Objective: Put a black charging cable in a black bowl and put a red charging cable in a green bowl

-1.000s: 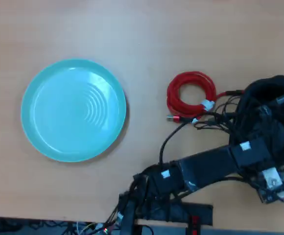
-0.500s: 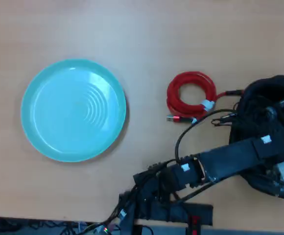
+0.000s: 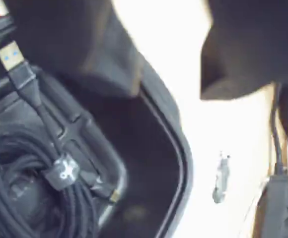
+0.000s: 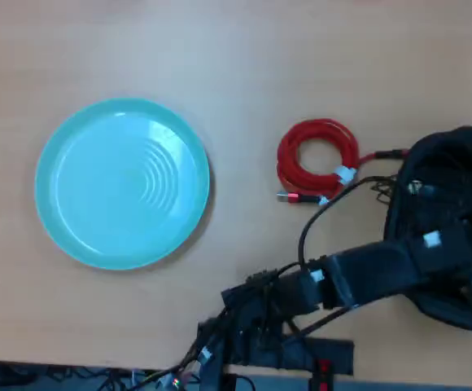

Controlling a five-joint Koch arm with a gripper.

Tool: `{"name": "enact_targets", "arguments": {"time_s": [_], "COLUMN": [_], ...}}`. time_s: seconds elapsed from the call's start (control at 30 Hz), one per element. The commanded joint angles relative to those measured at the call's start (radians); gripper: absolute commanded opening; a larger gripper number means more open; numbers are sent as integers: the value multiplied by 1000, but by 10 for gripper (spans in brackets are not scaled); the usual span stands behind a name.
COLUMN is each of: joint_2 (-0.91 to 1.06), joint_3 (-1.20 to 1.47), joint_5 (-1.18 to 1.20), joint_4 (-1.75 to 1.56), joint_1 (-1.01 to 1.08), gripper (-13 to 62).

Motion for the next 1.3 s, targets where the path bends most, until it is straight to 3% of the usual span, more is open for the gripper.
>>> {"name": "enact_targets", "arguments": {"time_s": [0.0, 0.27, 0.43, 0.7, 0.93, 1.13, 1.27], "joint_2": [6, 5, 2, 5, 35, 54, 81], "joint_3": [-69, -35, 158, 423, 443, 541, 678], "joint_5": [15, 0, -67, -92, -80, -72, 61], "joint_4": [6, 160, 213, 212, 219, 221, 218], "joint_1": [-6, -334, -535, -571, -624, -808, -844], "gripper": [91, 98, 97, 108, 211, 209, 236]}}
